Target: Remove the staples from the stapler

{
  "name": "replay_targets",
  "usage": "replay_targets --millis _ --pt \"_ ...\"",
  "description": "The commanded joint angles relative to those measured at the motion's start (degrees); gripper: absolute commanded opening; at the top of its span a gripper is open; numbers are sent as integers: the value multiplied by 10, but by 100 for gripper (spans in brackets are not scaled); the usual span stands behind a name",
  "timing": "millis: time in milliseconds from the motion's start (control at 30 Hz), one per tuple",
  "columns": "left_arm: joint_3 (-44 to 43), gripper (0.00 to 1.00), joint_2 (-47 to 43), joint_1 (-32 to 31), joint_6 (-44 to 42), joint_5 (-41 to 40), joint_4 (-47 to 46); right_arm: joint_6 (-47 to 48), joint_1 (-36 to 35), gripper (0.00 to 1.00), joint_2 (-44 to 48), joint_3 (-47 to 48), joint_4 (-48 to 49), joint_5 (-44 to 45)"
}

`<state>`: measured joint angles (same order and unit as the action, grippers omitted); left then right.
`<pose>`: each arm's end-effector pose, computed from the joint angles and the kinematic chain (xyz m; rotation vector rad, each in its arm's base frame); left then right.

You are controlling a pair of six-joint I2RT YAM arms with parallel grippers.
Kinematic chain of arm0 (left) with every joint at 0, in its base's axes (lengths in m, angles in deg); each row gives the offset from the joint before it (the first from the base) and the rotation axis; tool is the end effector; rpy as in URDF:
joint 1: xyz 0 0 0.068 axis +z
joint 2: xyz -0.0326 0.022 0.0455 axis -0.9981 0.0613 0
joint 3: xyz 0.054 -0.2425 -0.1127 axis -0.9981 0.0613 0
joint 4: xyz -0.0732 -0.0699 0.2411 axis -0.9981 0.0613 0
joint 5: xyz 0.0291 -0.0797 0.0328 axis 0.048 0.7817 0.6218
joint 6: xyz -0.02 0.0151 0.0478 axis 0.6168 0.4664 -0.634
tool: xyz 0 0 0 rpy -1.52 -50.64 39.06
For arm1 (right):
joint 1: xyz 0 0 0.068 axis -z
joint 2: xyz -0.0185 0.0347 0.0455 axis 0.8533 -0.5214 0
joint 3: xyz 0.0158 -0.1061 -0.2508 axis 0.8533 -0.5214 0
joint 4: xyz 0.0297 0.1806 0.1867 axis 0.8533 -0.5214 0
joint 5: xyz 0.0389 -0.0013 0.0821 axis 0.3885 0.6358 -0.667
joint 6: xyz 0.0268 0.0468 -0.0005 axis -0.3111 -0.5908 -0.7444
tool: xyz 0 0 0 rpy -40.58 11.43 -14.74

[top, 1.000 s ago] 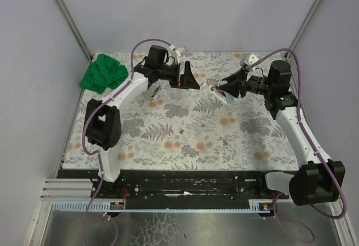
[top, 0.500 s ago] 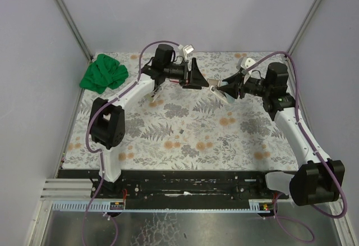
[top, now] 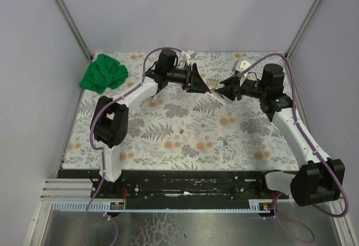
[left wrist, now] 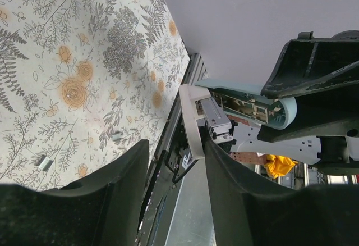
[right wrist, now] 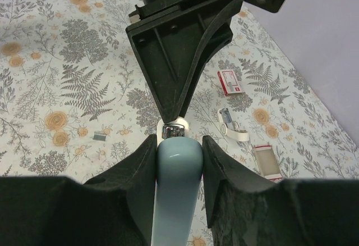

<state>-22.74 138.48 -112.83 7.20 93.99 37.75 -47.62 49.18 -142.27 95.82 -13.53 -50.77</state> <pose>0.3966 -0.2301 0.2790 0.4428 2.1954 -1.7260 0.2686 0.0734 0.3484 -1.0703 1.3682 0.6528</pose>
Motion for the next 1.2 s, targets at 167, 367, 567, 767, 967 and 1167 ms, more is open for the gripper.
replay_targets --millis 167,367,567,767,967,1167 --pt "1 43 10 -2 13 8 -35 29 -14 0 18 5 3 10" --pt "3 38 15 -9 4 3 -24 38 -24 0 18 4 0 26" --pt "9 33 15 -11 5 7 -26 42 -28 0 17 6 -2 34" --pt "16 25 16 -17 14 13 -42 52 -36 0 16 2 -5 41" --pt "12 0 18 -17 11 11 -38 64 -37 0 19 -3 -13 41" --pt "2 0 10 -13 -10 -6 -13 56 -38 22 16 -4 -12 42"
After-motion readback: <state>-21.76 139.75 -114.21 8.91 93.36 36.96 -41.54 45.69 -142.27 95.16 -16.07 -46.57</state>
